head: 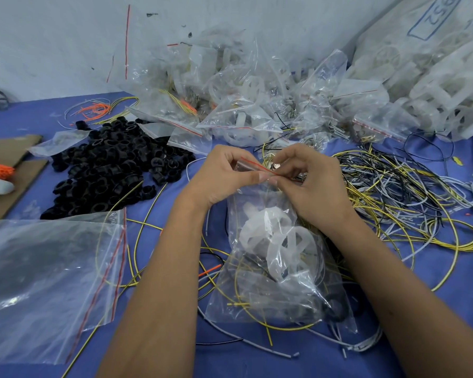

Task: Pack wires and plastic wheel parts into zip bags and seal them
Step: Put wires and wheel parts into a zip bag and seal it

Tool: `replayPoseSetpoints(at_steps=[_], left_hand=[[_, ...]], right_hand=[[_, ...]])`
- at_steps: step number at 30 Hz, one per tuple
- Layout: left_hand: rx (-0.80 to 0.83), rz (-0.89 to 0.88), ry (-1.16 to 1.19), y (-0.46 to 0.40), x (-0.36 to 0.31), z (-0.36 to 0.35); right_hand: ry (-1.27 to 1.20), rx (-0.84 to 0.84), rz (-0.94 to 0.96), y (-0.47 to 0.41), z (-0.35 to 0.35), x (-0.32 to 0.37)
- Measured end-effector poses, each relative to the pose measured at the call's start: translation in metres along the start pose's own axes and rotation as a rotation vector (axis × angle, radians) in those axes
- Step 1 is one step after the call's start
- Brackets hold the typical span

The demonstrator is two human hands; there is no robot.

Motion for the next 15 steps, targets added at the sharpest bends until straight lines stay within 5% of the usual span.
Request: replayPoseSetpoints(at_steps=[15], left_hand=[[0.014,0.009,0.079,0.0002,-0.0004,0.0003]], right_hand=[[-0.013,-0.069,-0.026,-0.0011,0.0007,-0.0035]])
Point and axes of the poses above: each hand's wrist, its own y-axis away from the middle knuckle, its own z-axis out of the back of the hand, x = y × z, the point moved 1 cm from there along -y, towards the middle knuckle, and after that the axes turned 13 degrees about -x, right-handed, at the moved point
